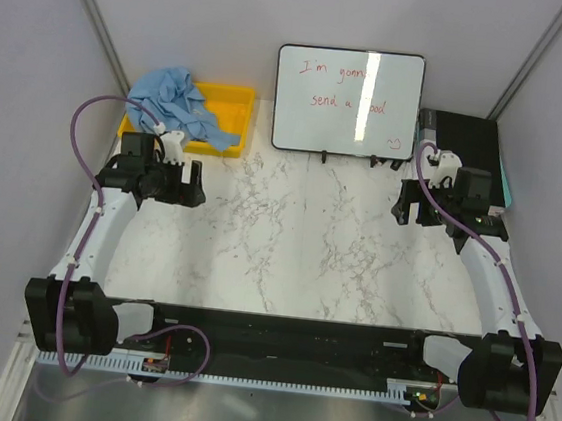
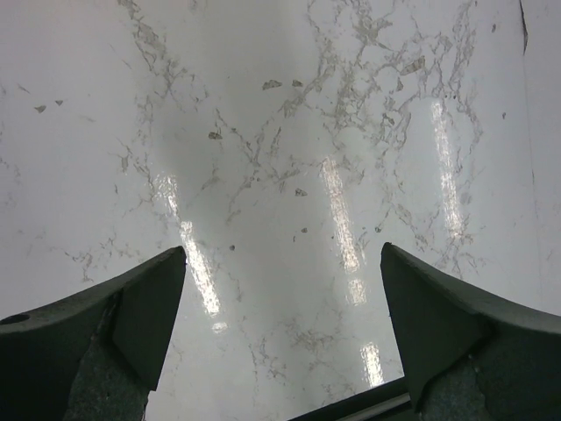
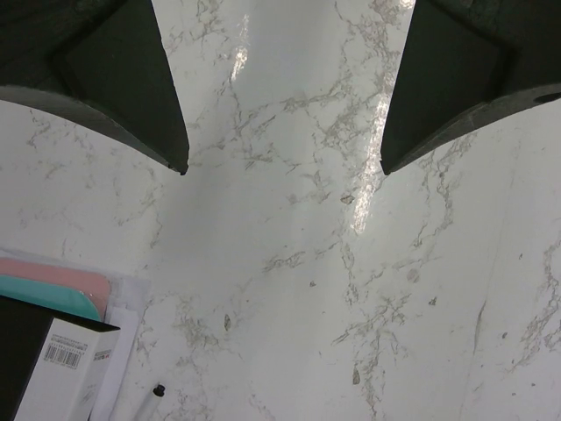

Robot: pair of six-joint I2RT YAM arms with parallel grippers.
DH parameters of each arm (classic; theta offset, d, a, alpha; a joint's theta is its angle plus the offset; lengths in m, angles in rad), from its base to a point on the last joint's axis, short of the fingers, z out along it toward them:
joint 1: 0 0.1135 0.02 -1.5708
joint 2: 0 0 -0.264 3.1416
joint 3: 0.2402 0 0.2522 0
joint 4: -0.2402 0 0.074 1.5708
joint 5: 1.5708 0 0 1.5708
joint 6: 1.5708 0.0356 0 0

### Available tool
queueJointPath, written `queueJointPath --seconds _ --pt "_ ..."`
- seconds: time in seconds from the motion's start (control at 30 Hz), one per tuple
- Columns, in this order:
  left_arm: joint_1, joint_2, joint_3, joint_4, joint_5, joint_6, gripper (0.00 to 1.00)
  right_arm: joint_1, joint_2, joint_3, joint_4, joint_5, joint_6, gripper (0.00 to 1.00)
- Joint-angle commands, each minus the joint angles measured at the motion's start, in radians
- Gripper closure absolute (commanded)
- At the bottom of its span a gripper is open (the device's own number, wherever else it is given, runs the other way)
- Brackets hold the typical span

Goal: Fold and stack the long sleeve shirts
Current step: Grab the shirt from the pile

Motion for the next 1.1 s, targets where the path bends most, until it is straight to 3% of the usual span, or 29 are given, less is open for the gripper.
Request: queueJointPath --seconds 0.0,0.13,0.27,0.4,0.77,0.9,1.07 --pt "0.003 0.030 0.088 0.015 -0.026 -0.021 0.01 -0.008 0.012 0.001 0.038 -0.027 -0.016 0.02" --pt "0.003 0.095 0.185 0.027 -0.055 -0.031 0.01 -0.011 0.015 0.002 0.036 -0.031 -0.016 0.02" --pt "0.011 0.230 0.376 0.050 -0.138 -0.062 0.01 -0.016 0.019 -0.001 0.036 -0.031 -0.018 0.02" --pt "0.036 0.492 0.590 0.085 -0.213 -0.079 0.01 -0.020 0.033 0.004 0.030 -0.028 -0.019 0.02" --pt "0.163 1.115 1.246 0.093 -0.201 -0.154 0.01 -0.045 0.075 0.019 -0.007 -0.053 -0.041 0.02" --pt "0.168 1.257 1.374 0.109 -0.223 -0.102 0.01 -0.053 0.096 0.013 -0.007 -0.064 -0.050 0.02" --pt "0.163 1.332 1.400 0.118 -0.239 -0.059 0.01 -0.056 0.113 0.017 -0.013 -0.062 -0.054 0.02"
